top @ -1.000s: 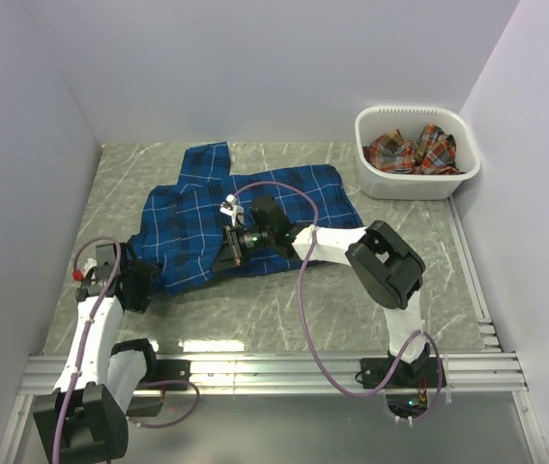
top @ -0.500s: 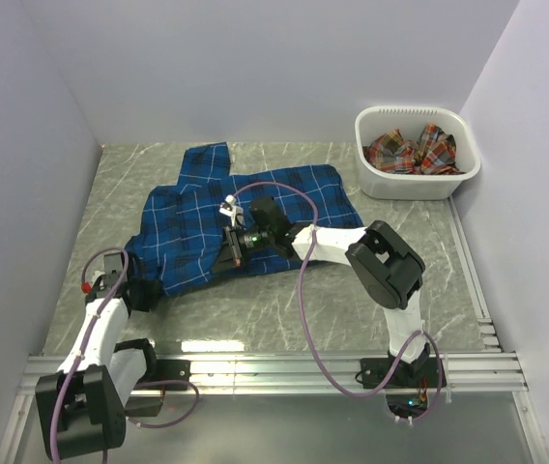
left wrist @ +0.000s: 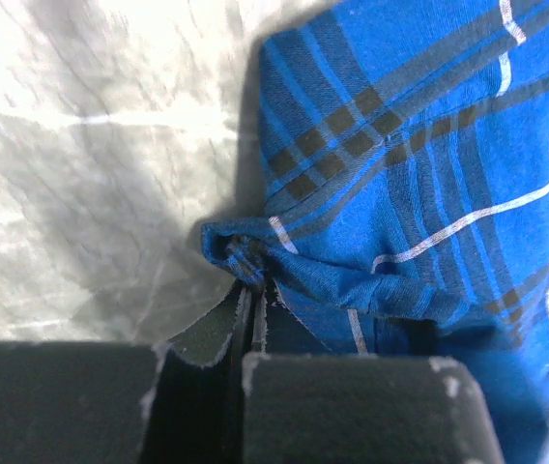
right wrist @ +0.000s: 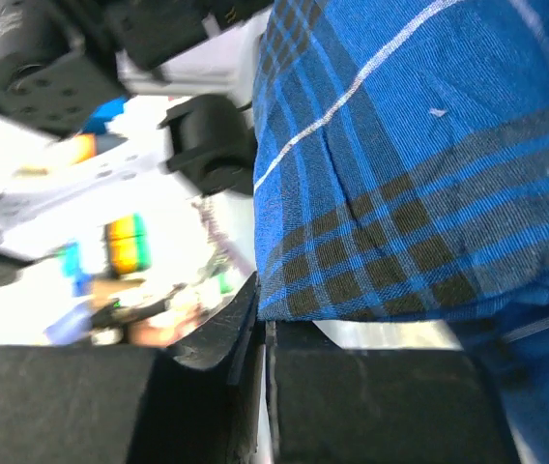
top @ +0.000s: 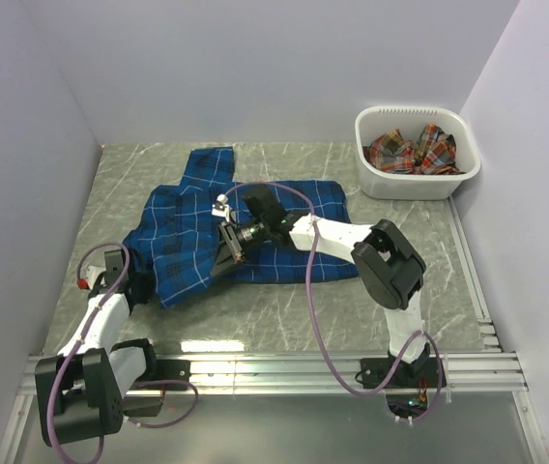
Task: Fold and stack the long sleeve shirts
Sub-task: Fold the shirt
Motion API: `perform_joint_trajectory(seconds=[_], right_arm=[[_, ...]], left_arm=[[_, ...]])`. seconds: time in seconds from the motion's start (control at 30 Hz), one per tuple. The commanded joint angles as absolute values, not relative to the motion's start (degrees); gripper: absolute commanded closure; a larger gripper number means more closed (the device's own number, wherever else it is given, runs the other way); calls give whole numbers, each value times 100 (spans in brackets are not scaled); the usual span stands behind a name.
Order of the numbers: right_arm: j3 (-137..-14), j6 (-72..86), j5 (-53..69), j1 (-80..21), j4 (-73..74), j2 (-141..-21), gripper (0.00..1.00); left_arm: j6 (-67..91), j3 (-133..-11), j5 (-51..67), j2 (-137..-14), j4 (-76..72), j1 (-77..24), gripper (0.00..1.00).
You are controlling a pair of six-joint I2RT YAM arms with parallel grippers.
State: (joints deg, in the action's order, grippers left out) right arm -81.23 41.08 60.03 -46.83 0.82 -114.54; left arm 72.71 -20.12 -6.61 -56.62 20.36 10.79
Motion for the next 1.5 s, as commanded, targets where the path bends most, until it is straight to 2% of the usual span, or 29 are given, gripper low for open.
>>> perform_joint_trajectory(seconds=[0.0, 0.1, 0.23, 0.27, 0.4, 0.47, 0.5, 0.57, 0.6, 0.67, 0.73, 0.87, 1.03, 1.23, 1.47], right_arm=[[-7746, 5297, 7083, -4632, -418, -11154, 95], [-7296, 6528, 7321, -4579, -2201, -10900, 95], [-7479, 6715, 7304, -4579, -2022, -10609, 95], [-7523, 6715, 7252, -4579, -1961, -10565, 88], [-7471, 6987, 7015, -4518, -2073, -10276, 76], [-7558, 6061, 6724, -4491, -1542, -9994, 65], [-7941, 5342, 5923, -4474, -68, -9924, 61], [-8374, 3422, 4630, -4552, 1374, -9783, 50], [-8480, 3010, 3631, -4718, 1919, -9739, 48], [-8141, 2385, 2999, -4798, 1969, -9599, 46], [-7798, 2137, 2308, -4956, 1776, -9528, 36], [-6876, 1548, 1346, -5413, 1302, -9317, 34], [-6293, 873, 485, -6037, 440, -8956, 34], [-6635, 89, -289, -6889, 677, -9290, 33], [-7004, -474, -597, -7690, 852, -9746, 32]], left_arm=[[7330, -1881, -1353, -5739, 2109, 1108, 100], [7365, -1925, -1572, -5704, 2250, 1116, 100], [7418, -1942, -1652, -5713, 2277, 1107, 100], [7409, -1951, -1644, -5713, 2268, 1116, 100], [7383, -1995, -1670, -5669, 2329, 1116, 100], [7348, -2021, -1653, -5643, 2373, 1108, 100], [7322, -2056, -1626, -5643, 2364, 1107, 100], [7252, -2109, -1503, -5616, 2373, 1116, 99], [7190, -2196, -1451, -5616, 2382, 1116, 99], [7006, -2293, -1380, -5616, 2408, 1116, 97], [6865, -2443, -1354, -5607, 2478, 1108, 96], [6469, -2628, -1231, -5520, 2575, 1107, 96], [6136, -2856, -976, -5528, 2733, 1107, 95], [5801, -3059, -809, -5686, 2812, 1108, 94], [5713, -2997, -571, -5853, 2654, 1099, 94]])
